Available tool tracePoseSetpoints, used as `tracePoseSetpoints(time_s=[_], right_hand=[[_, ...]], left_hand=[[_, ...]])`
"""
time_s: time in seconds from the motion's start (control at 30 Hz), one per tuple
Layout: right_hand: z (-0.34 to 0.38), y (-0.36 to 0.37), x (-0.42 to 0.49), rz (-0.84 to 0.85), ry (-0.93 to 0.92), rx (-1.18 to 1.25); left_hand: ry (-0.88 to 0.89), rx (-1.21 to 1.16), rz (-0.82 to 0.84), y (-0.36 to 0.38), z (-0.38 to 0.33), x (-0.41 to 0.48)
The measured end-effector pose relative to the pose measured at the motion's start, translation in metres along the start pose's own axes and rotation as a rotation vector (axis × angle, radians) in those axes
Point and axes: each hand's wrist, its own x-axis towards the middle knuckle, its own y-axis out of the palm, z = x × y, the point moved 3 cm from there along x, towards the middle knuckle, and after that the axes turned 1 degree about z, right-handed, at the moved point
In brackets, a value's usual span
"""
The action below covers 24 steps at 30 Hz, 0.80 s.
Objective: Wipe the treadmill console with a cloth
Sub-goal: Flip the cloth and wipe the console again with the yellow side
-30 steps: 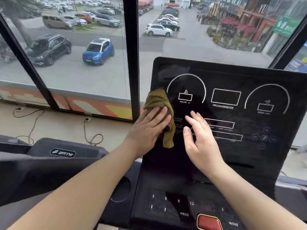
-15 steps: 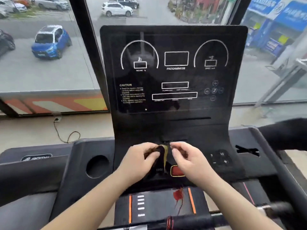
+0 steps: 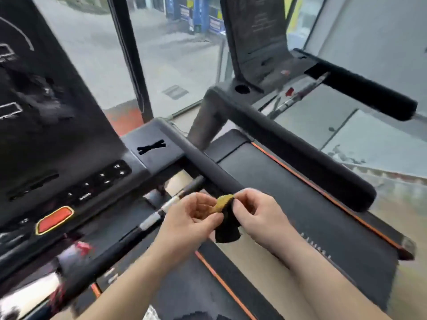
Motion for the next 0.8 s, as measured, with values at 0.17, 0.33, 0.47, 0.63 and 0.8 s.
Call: tracePoseSetpoints(time_s=[0.17,0.33,0.47,0.63,0.8], right_hand=[[-0.088,-0.127,-0.06,-0.152,0.094,-0.09],[-0.141,-0.218,-0.105,-0.208,0.163,-0.113],[-0.17,-0.271,-0.114,-0.236,0.195,-0.183],[-0.197,-0.324,-0.104,-0.261,0.292,-0.217],[-0.214,-0.368,-0.09,-0.244,0.383,-0.246]], left_hand=[[0.043,0.207,0.22,0.146,-0.006,0.003],[0.091,0.365,0.397,0.244,-0.023,0.007],[0.18,0.427,0.429,0.299,-0.035,0.026],[0.082,0.406,0.444,0.349,-0.044,0.067],[0.021,0.356,0.434,0.395,-0.055,0.094]])
